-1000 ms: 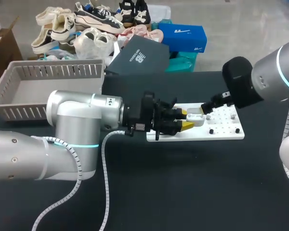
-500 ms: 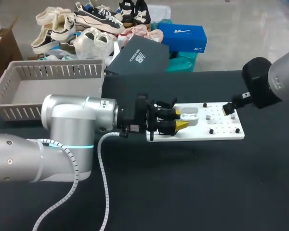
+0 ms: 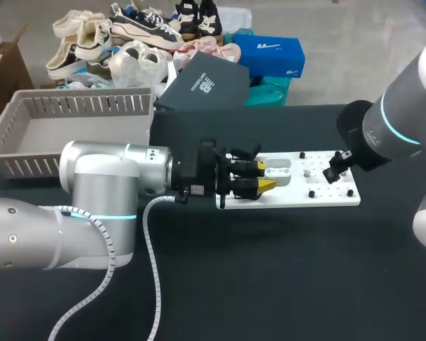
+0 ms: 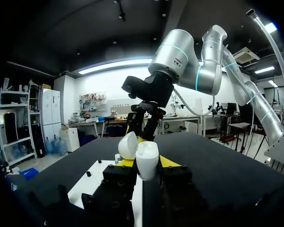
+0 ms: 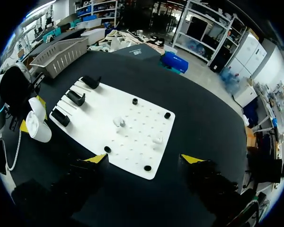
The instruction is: Pick up each earbud case from the left stands, insert the matching earbuds, close the lid, and place the case in the box.
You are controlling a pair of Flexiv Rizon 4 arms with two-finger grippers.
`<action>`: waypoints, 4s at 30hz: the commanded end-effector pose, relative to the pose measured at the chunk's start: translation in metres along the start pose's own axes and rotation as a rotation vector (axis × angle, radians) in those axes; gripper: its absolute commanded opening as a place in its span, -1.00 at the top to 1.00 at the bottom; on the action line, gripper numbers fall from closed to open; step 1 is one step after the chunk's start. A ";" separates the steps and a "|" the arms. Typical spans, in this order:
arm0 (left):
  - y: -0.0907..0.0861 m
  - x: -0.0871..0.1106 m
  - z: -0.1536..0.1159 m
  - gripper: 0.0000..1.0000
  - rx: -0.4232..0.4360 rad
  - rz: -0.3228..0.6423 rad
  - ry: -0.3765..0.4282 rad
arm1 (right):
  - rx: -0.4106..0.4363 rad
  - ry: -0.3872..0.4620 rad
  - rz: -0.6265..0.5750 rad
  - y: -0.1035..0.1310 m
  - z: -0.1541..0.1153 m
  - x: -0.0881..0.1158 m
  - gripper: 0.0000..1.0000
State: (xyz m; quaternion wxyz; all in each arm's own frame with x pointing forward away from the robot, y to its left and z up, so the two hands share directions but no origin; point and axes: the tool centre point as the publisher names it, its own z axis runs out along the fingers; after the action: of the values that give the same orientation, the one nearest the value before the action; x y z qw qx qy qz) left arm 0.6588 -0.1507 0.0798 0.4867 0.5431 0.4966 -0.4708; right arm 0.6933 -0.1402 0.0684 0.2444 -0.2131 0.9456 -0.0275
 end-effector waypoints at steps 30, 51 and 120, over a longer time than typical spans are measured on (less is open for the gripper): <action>-0.001 0.000 0.000 1.00 -0.004 0.001 -0.001 | 0.253 0.144 0.068 -0.019 0.056 -0.018 0.02; -0.001 0.000 0.000 1.00 -0.004 0.001 -0.001 | 0.266 0.182 0.089 -0.025 0.065 -0.007 0.25; -0.001 0.000 0.000 1.00 -0.004 0.001 -0.001 | 0.148 0.081 -0.032 0.073 -0.132 -0.013 1.00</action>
State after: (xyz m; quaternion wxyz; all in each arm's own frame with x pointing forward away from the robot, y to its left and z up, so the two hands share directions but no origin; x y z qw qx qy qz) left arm 0.6585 -0.1510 0.0800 0.4868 0.5429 0.4971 -0.4702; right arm 0.6245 -0.0827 0.1728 0.2163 -0.2118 0.9474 -0.1038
